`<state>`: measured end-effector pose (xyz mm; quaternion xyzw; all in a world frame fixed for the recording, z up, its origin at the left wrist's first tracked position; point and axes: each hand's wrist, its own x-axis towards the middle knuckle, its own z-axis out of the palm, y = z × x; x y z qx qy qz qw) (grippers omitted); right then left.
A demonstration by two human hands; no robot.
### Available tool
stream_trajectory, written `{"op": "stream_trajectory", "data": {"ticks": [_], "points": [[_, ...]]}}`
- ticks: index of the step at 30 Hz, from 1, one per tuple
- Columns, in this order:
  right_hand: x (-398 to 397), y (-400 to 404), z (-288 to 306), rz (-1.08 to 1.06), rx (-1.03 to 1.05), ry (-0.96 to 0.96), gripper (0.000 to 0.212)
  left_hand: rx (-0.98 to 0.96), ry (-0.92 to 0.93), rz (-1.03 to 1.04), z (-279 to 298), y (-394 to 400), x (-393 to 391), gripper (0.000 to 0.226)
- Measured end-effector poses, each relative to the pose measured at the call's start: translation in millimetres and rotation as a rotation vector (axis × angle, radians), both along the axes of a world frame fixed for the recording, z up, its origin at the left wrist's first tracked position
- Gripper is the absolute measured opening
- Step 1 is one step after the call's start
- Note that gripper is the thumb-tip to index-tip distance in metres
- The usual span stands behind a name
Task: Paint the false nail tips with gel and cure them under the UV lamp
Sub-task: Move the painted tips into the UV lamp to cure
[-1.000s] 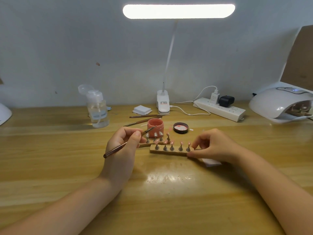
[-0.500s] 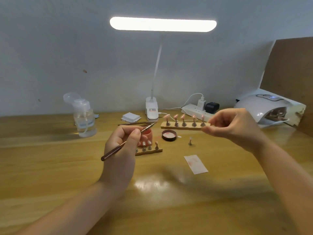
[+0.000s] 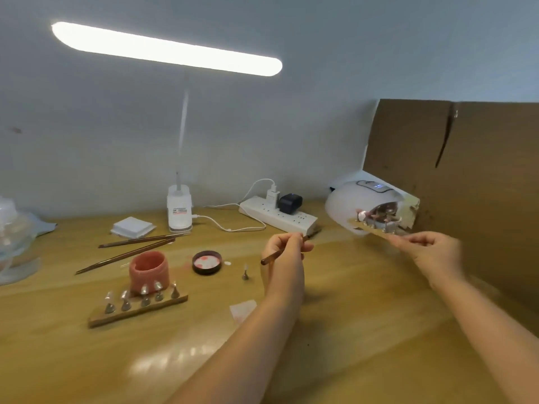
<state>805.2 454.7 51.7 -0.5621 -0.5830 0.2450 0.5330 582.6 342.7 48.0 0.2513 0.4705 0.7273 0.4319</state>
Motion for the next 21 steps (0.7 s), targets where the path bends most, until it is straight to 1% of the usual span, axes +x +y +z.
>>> {"op": "stream_trajectory", "data": {"ticks": [3,6,7,13,21], "points": [[11.0,18.7,-6.3,-0.089,0.025,-0.036,0.024,-0.005,0.135,-0.048,-12.6,13.1,13.3,0.014],[18.6,38.1,-8.9,-0.147,0.016,-0.028,0.022,0.093,0.360,-0.077,-20.1,13.4,6.3,0.012],[21.0,44.7,-10.3,-0.167,0.006,-0.029,0.023,0.114,0.409,-0.064,-21.3,13.3,2.9,0.013],[23.0,85.4,-21.3,-0.265,-0.052,-0.092,0.026,0.131,0.434,0.013,-23.9,18.9,3.0,0.023],[19.1,125.5,-37.6,-0.282,-0.145,-0.231,0.036,0.163,0.483,0.014,-25.1,19.4,6.9,0.022]]}}
